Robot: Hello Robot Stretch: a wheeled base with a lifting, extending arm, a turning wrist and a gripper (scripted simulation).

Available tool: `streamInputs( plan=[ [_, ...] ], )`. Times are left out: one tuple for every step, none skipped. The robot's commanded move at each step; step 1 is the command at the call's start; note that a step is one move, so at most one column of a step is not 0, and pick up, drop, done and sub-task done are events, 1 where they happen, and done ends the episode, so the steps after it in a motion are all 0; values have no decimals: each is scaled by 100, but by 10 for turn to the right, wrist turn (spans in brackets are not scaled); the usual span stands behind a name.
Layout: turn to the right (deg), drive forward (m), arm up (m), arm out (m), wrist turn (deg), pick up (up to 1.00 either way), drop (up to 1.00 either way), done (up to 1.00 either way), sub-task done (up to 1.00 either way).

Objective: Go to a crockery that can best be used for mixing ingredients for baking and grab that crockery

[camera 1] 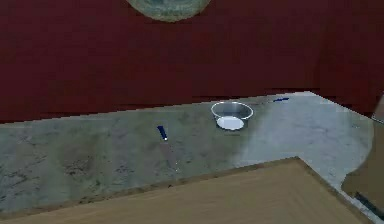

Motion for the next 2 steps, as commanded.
streamInputs(
  plan=[
    [-450,0,0,0,0,0,0,0,0],
    [-300,0,0,0,0,0,0,0,0]
  ],
)
